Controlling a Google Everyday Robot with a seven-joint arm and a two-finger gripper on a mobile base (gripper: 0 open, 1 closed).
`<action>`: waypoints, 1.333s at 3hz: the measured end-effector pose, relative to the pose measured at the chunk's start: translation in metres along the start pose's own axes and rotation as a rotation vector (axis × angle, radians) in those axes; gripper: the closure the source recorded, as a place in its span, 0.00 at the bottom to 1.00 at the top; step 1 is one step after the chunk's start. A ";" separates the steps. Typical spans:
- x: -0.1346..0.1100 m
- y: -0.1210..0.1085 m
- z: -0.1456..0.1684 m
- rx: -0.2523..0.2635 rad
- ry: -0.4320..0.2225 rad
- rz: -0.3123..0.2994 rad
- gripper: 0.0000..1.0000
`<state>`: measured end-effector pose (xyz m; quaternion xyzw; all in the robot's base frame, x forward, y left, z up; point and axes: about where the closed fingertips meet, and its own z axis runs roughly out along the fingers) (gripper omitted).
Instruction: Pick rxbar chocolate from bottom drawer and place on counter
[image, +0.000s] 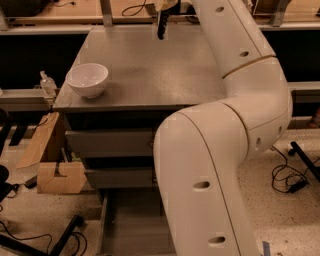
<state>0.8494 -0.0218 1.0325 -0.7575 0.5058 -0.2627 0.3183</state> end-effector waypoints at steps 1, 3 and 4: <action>-0.002 0.003 0.006 -0.010 -0.002 -0.003 0.52; -0.005 0.006 0.013 -0.019 -0.005 -0.005 0.06; -0.006 0.007 0.016 -0.022 -0.006 -0.006 0.00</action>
Offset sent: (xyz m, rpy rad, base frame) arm 0.0010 0.0015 -0.0045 -0.0037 0.0071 0.0013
